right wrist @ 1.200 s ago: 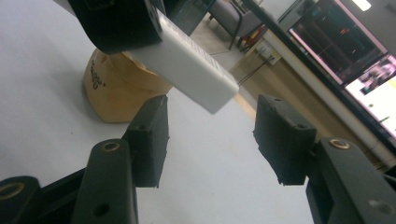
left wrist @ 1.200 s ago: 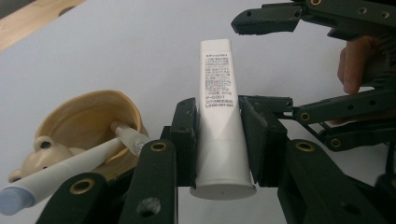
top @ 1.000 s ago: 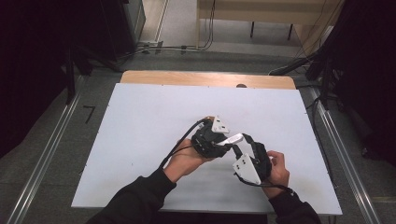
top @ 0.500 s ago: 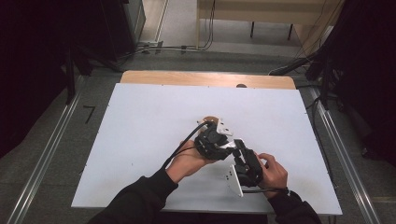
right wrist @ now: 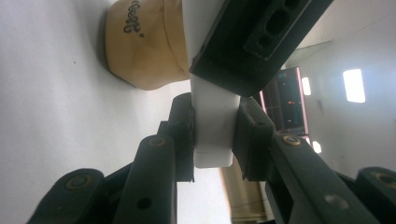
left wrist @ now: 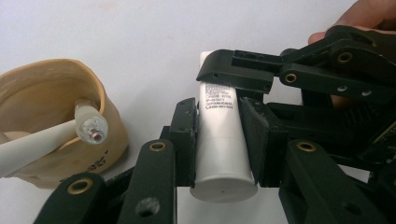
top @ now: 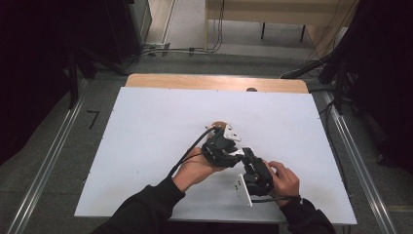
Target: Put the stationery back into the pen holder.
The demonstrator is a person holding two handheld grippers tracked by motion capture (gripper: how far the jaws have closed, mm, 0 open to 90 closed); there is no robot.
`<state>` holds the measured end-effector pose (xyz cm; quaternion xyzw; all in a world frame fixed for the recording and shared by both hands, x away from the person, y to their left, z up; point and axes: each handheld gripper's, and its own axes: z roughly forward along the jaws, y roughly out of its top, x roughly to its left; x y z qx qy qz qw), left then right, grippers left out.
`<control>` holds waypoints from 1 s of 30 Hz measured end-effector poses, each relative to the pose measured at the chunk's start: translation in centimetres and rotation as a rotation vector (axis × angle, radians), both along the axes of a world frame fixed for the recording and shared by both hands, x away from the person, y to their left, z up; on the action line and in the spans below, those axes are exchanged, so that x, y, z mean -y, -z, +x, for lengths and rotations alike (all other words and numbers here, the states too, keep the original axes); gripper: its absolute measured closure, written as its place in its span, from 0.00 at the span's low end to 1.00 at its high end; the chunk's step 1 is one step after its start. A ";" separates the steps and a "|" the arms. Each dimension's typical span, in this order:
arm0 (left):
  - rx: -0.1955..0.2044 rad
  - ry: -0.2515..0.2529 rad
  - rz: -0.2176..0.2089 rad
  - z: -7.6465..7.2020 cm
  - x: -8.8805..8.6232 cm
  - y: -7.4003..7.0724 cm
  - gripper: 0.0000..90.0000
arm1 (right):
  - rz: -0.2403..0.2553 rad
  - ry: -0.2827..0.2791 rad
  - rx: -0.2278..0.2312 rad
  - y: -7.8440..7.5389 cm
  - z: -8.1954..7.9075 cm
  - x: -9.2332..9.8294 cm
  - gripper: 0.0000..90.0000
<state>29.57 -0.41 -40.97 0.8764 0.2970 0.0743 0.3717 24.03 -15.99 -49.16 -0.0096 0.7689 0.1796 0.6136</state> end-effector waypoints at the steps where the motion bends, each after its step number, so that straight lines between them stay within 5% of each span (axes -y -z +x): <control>1: 0.002 0.000 -0.007 0.0 -0.1 -0.1 0.72 | 0.006 -0.004 -0.002 -0.1 0.0 0.0 0.77; 5: 0.013 -0.028 -0.040 0.0 -0.7 -0.5 0.60 | 0.041 0.003 -0.020 -0.5 0.1 0.2 0.77; 6: 0.017 -0.029 -0.048 0.0 -0.9 -0.7 0.58 | 0.084 0.014 -0.037 -0.4 0.1 0.2 0.77; 9: 0.038 -0.052 -0.099 -0.3 -1.6 -1.4 0.50 | 0.089 0.012 -0.047 -0.7 0.3 0.5 0.77; 18: 0.111 -0.113 -0.329 -1.8 -5.6 -4.2 0.40 | 0.206 0.033 -0.160 -1.2 1.0 0.9 0.77; 21: 0.136 -0.132 -0.391 -2.5 -6.9 -4.7 0.39 | 0.293 0.040 -0.244 -1.7 1.4 1.1 0.77; 25: 0.177 -0.169 -0.422 -3.6 -8.4 -4.5 0.37 | 0.433 0.044 -0.389 -2.5 2.3 1.2 0.77; 30: 0.235 -0.227 -0.404 -4.8 -9.8 -3.2 0.34 | 0.591 0.055 -0.542 -3.2 3.8 1.3 0.77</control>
